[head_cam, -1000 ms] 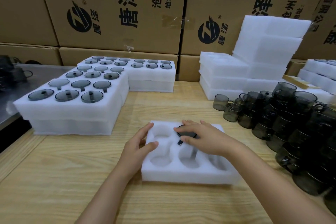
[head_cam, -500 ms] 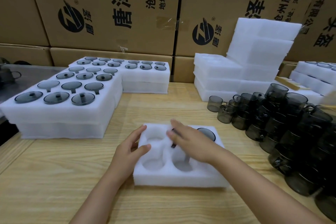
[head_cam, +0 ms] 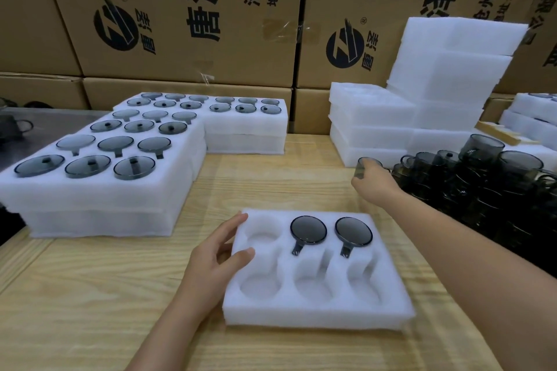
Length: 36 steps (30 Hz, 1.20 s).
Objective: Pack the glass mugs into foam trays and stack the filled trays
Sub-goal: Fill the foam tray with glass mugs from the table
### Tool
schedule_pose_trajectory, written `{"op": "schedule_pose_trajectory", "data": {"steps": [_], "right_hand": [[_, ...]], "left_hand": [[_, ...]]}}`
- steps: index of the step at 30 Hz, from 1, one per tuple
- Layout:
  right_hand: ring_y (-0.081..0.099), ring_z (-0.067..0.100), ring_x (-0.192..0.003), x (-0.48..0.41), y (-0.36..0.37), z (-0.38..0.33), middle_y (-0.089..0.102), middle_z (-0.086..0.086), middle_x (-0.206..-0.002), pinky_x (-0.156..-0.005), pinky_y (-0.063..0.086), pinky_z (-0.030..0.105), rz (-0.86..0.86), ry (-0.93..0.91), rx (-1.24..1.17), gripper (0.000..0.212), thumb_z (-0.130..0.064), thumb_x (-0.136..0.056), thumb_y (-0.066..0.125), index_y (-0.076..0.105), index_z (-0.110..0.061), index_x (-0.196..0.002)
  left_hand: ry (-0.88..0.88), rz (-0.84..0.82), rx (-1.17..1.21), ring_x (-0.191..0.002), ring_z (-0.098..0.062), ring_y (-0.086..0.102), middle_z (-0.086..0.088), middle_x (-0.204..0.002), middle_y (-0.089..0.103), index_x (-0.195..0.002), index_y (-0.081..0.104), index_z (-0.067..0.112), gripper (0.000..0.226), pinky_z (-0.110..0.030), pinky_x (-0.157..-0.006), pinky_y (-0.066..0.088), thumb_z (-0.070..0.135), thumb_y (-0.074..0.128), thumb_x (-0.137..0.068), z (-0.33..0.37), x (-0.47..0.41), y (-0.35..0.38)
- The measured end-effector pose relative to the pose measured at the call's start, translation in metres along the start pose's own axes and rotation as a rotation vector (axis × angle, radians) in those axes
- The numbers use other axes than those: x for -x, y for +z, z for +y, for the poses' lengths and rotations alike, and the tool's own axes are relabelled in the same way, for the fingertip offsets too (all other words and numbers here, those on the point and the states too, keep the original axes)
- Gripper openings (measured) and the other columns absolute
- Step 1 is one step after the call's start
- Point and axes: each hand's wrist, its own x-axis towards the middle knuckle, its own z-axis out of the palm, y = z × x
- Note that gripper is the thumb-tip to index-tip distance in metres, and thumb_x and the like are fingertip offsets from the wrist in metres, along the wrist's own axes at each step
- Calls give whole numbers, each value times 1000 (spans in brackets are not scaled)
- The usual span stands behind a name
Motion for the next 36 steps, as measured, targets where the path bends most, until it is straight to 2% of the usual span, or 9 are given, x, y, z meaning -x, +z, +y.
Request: {"op": "schedule_pose_trajectory", "data": {"steps": [5,12,18,23,25,27,29,33,36], "right_hand": [[52,33,-105,-20,7,-1,50,18,-120,-85,45,37,-4,39,-12,23,-11,-88,46,45,-2,-109],[51,35,-100,-21,9,-8,48,20,-120,-79,44,36,2,38,57,32,-13,-91,43,46,1,-119],[54,32,-107,9,16,-7,58,13,-120,-83,48,38,85,-66,124,37,-36,-93,47,54,-14,-121],[59,33,-101,31,10,-5,63,13,-106,-76,47,39,150,-31,222,62,-59,-87,51,37,-9,-123],[58,31,-98,34,5,-3,60,9,-99,-71,43,36,113,20,277,63,-63,-83,53,41,-8,-113],[56,27,-90,33,1,-3,59,7,-92,-68,43,33,30,50,308,53,-62,-82,56,49,-9,-85],[54,25,-88,31,-2,-5,62,10,-92,-67,43,31,-36,29,312,47,-56,-84,58,50,-11,-72],[37,27,-120,29,-4,-10,57,16,-115,-87,43,35,-114,-31,361,47,-47,-85,60,58,-11,-115],[48,25,-112,34,-7,-16,60,9,-112,-86,45,31,-120,-44,263,43,-31,-81,66,57,-16,-121]], "left_hand": [[18,3,-12,-107,-9,64,9,-128,62,-124,59,29,57,-22,-79,52,22,68,-68,-2,0,0],[30,11,-16,-106,-7,64,10,-130,60,-123,60,29,56,-19,-78,51,22,68,-68,-1,1,1],[25,21,-21,-106,0,62,20,-125,61,-121,61,31,54,-13,-77,49,23,68,-68,2,1,2],[11,19,-30,-106,-3,62,17,-120,64,-121,61,33,54,-17,-79,49,25,68,-68,2,1,2],[3,12,-24,-107,-4,62,14,-119,66,-120,61,34,53,-17,-78,49,25,68,-68,2,1,2],[2,10,-19,-107,-4,62,14,-118,66,-119,61,35,52,-17,-77,49,25,68,-68,3,1,2],[3,11,-21,-107,-4,62,14,-119,65,-119,61,35,52,-19,-79,49,25,68,-68,3,1,2],[1,5,-3,-105,-5,64,16,-114,68,-118,61,34,51,-18,-76,50,24,69,-68,2,0,2],[-5,-3,22,-104,-8,65,12,-111,69,-119,61,34,52,-21,-77,51,24,69,-68,0,-1,1]]}}
